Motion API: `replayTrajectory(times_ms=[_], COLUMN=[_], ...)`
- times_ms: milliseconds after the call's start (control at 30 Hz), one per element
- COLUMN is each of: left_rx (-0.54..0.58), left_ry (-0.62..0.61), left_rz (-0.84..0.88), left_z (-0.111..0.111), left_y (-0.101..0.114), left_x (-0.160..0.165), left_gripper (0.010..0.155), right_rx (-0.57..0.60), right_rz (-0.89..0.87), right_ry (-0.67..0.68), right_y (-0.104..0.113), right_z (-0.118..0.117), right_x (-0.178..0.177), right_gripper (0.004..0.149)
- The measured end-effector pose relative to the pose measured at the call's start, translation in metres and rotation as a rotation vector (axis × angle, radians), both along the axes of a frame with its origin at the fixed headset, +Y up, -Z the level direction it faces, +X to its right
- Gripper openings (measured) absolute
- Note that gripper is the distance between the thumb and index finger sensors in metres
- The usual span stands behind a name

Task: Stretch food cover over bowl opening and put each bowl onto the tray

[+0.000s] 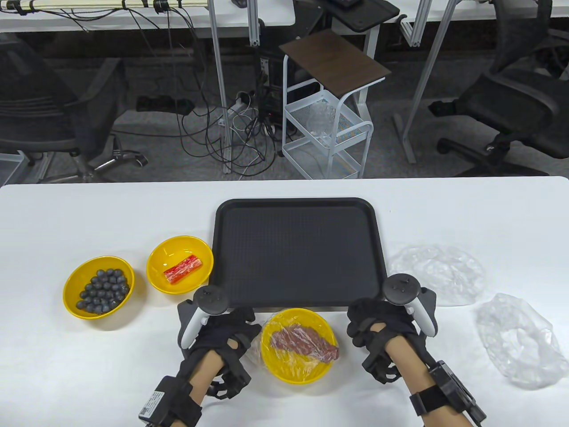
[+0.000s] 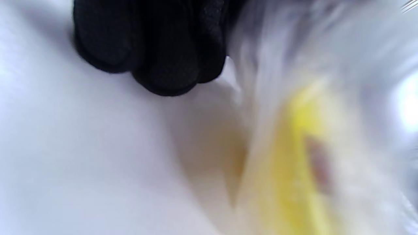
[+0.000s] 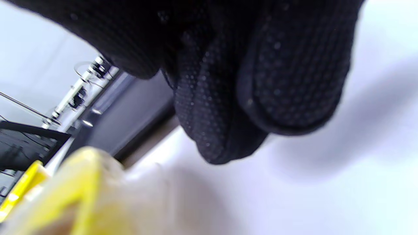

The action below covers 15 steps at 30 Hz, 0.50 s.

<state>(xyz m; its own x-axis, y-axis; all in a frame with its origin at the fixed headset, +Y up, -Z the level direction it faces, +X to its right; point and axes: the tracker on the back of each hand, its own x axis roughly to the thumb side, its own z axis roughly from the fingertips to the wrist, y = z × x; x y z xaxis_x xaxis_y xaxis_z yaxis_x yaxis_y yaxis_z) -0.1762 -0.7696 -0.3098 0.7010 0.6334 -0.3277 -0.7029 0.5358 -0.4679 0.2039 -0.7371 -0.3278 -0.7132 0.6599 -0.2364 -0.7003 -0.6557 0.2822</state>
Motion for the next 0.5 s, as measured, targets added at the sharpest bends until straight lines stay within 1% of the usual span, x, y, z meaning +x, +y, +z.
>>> replayTrajectory(times_ms=[33,100,167,233,267,300,333,367,400,433,467,500], left_rx=[0.004,0.05,0.167,0.273,0.327,0.364,0.413,0.439,0.462,0.452,0.437,0.41], left_ry=[-0.001,-0.026,-0.026,-0.034,-0.047,-0.053,-0.047,-0.051,-0.058,-0.064,-0.074,-0.085], left_rz=[0.013,0.011,-0.058,-0.152,-0.215,-0.259,-0.326,-0.363,-0.423,-0.463,-0.479,-0.484], left_z=[0.001,0.002,0.003,0.005,0.005,0.005,0.005,0.005,0.005,0.005,0.005,0.006], left_y=[0.004,0.021,0.044,0.065,0.073,0.077,0.079,0.077,0.072,0.064,0.059,0.05], left_x=[-0.002,-0.008,-0.012,-0.011,-0.01,-0.008,-0.005,-0.003,0.0,0.003,0.005,0.007], left_gripper=[0.067,0.067,0.069,0.074,0.076,0.079,0.082,0.084,0.086,0.089,0.091,0.091], right_rx=[0.023,0.11,0.149,0.162,0.176,0.175,0.146,0.128,0.109,0.082,0.06,0.027], right_rz=[-0.003,0.002,0.001,0.026,0.052,0.07,0.107,0.127,0.148,0.159,0.167,0.175], right_ry=[-0.006,0.023,0.076,0.128,0.172,0.206,0.264,0.287,0.324,0.356,0.367,0.385], right_y=[0.004,0.018,0.025,0.031,0.032,0.032,0.03,0.028,0.025,0.021,0.019,0.016], right_z=[0.0,-0.002,-0.004,-0.008,-0.011,-0.013,-0.017,-0.019,-0.022,-0.025,-0.027,-0.029], right_x=[-0.001,-0.01,-0.02,-0.034,-0.042,-0.049,-0.058,-0.063,-0.071,-0.078,-0.081,-0.085], right_gripper=[0.053,0.054,0.054,0.056,0.057,0.059,0.059,0.059,0.06,0.06,0.06,0.06])
